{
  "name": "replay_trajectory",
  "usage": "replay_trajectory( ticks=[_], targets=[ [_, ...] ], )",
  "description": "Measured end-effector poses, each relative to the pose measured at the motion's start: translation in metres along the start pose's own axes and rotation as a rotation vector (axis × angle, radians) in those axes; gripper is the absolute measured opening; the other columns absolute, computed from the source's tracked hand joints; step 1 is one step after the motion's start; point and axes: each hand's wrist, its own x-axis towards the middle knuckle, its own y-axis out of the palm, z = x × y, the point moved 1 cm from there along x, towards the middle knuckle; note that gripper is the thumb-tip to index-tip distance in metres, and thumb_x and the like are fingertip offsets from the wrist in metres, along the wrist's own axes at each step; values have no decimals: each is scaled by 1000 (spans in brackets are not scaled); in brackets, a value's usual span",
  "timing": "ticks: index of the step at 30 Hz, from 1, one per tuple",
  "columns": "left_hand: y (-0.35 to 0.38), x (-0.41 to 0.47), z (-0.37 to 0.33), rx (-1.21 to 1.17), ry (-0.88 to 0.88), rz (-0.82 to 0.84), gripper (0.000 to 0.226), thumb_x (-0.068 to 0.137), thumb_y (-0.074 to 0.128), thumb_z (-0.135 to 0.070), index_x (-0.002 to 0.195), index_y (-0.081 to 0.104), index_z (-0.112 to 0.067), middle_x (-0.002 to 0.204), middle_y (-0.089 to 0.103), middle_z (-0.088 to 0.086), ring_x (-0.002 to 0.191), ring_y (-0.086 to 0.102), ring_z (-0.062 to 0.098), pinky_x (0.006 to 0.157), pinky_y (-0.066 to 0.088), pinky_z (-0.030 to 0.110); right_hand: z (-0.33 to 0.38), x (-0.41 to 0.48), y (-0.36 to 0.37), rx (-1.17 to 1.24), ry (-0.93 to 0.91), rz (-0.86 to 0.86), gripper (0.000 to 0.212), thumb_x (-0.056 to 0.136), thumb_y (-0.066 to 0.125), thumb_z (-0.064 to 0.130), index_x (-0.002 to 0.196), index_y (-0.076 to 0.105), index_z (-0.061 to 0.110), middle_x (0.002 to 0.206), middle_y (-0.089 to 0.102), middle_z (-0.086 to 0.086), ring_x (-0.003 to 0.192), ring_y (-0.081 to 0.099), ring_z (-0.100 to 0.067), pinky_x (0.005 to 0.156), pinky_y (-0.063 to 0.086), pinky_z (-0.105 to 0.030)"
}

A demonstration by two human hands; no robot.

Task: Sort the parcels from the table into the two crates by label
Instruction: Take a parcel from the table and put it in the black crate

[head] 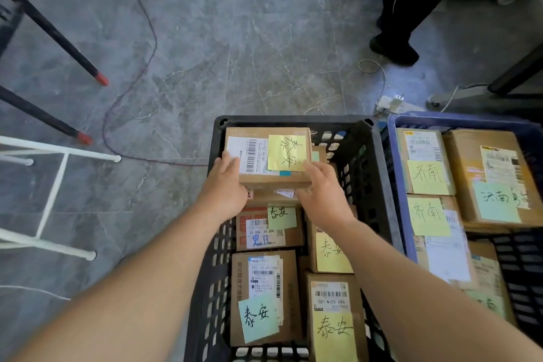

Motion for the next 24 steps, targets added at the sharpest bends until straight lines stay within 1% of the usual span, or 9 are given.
replay_trajectory(
  ticks=[2,4,7,9,11,13,16,19,24],
  targets=[
    [-1,-3,0,-45,-10,-16,68,98,41,-6,156,7,-16,163,-10,0,150,0,20,122,12,37,-10,5,-5,40,41,-69,51,94,52,12,141,39,27,136,38,7,115,44,-7,90,45,-22],
    [-4,-6,1,-80,-21,-29,71,97,42,-5,156,5,-18,163,-11,-2,150,2,21,121,17,38,-25,15,-5,39,133,-121,42,93,48,12,134,44,22,132,49,2,118,48,-14,89,49,-29],
    [-6,-8,3,-86,-15,-38,73,95,41,-2,156,5,-21,163,-9,-3,150,5,21,118,25,37,-43,25,0,-17,356,-33,55,93,45,6,146,30,11,144,42,-12,128,46,-29,101,47,-47],
    [-6,-8,4,-73,-13,-38,74,94,41,-2,156,5,-22,163,-8,-5,149,6,20,115,30,39,-49,30,7,-67,420,50,60,94,42,3,150,23,9,145,42,-15,125,49,-31,98,49,-46],
    [-5,-8,5,-47,-7,-37,75,94,42,-3,156,5,-22,163,-8,-6,149,5,19,117,28,39,-46,31,15,-98,395,111,59,96,41,3,151,22,11,137,51,-14,111,57,-27,84,54,-39],
    [-4,-9,5,-20,2,-30,74,95,45,-6,156,6,-21,163,-8,-6,149,4,19,118,21,38,-43,30,22,-110,359,137,61,96,42,5,152,21,16,138,52,-12,110,59,-26,86,54,-40],
    [-4,-10,4,35,32,-10,75,95,47,-9,156,6,-21,163,-7,-3,149,5,19,118,21,38,-40,22,20,-93,322,153,69,93,45,5,153,18,23,142,47,-7,116,57,-27,91,53,-42],
    [-5,-17,4,104,35,6,76,97,48,-20,156,2,-24,163,-12,1,150,-2,21,119,16,42,-31,11,2,-201,240,106,67,90,52,9,150,25,18,148,37,-10,130,42,-30,105,43,-46],
    [-9,-58,-9,235,108,2,73,100,43,-36,156,-2,-25,163,-14,6,150,-9,24,120,4,43,3,-34,-37,-417,125,71,71,93,50,11,154,15,19,161,10,-12,146,16,-30,116,23,-43]
  ],
)
